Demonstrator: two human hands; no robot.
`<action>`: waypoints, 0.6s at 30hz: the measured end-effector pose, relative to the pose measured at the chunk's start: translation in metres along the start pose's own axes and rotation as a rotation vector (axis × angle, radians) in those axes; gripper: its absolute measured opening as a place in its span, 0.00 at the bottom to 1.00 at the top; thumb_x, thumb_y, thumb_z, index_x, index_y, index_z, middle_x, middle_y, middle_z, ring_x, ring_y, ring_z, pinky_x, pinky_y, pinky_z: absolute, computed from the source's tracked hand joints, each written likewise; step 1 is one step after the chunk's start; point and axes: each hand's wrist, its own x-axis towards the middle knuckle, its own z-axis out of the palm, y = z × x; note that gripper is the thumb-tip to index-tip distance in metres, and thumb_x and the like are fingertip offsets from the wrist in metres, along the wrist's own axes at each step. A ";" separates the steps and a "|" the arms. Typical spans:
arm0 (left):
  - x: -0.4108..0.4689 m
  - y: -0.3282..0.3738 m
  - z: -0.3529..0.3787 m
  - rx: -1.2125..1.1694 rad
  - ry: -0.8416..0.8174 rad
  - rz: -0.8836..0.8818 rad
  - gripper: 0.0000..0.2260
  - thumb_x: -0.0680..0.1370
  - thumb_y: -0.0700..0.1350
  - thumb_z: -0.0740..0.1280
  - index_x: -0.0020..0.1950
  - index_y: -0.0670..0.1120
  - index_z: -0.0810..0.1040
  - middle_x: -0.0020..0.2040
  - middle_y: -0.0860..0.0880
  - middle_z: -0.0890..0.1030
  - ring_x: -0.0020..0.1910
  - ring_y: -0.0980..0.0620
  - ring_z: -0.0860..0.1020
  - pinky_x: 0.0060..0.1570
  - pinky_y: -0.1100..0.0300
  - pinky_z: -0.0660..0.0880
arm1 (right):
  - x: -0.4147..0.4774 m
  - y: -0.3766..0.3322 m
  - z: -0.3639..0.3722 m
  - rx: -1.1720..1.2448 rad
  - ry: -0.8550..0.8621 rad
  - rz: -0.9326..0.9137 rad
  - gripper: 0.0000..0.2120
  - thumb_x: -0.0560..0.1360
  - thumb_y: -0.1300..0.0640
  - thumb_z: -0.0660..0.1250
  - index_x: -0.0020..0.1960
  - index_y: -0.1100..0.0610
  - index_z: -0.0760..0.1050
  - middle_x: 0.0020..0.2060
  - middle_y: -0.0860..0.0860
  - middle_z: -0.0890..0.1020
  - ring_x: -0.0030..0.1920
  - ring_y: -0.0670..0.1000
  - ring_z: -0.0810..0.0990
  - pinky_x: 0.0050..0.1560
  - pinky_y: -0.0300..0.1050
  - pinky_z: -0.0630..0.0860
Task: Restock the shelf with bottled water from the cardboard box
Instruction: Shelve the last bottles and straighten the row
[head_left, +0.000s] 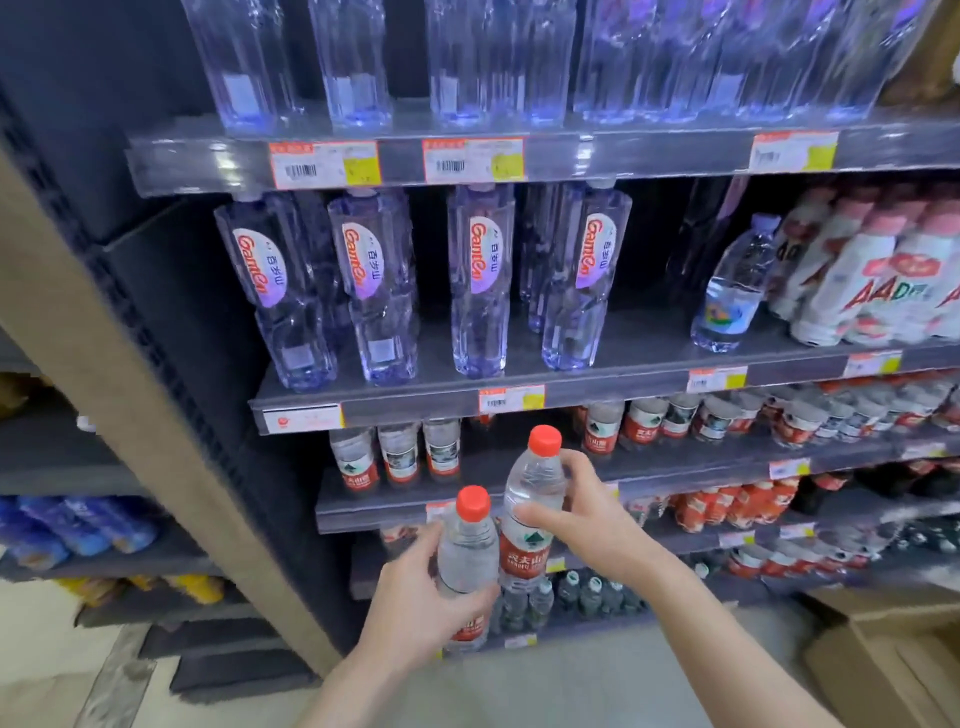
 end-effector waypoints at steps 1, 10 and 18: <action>0.007 -0.002 0.009 -0.020 0.004 -0.022 0.28 0.65 0.57 0.82 0.62 0.71 0.78 0.51 0.66 0.87 0.49 0.65 0.86 0.53 0.57 0.83 | 0.013 0.010 -0.005 0.011 0.000 0.009 0.29 0.69 0.44 0.79 0.64 0.43 0.69 0.56 0.41 0.84 0.55 0.37 0.83 0.56 0.43 0.80; 0.069 -0.056 0.085 -0.016 0.141 0.082 0.26 0.63 0.61 0.80 0.59 0.71 0.78 0.50 0.68 0.86 0.48 0.68 0.84 0.44 0.73 0.77 | 0.099 0.108 -0.016 0.093 0.013 -0.248 0.17 0.75 0.50 0.78 0.61 0.41 0.79 0.53 0.37 0.86 0.53 0.39 0.85 0.45 0.32 0.80; 0.126 -0.166 0.137 -0.102 0.325 0.221 0.24 0.60 0.65 0.78 0.55 0.66 0.80 0.48 0.63 0.88 0.46 0.61 0.87 0.52 0.47 0.84 | 0.174 0.195 0.009 0.142 0.012 -0.469 0.10 0.75 0.47 0.77 0.55 0.40 0.84 0.49 0.48 0.89 0.49 0.50 0.89 0.42 0.42 0.84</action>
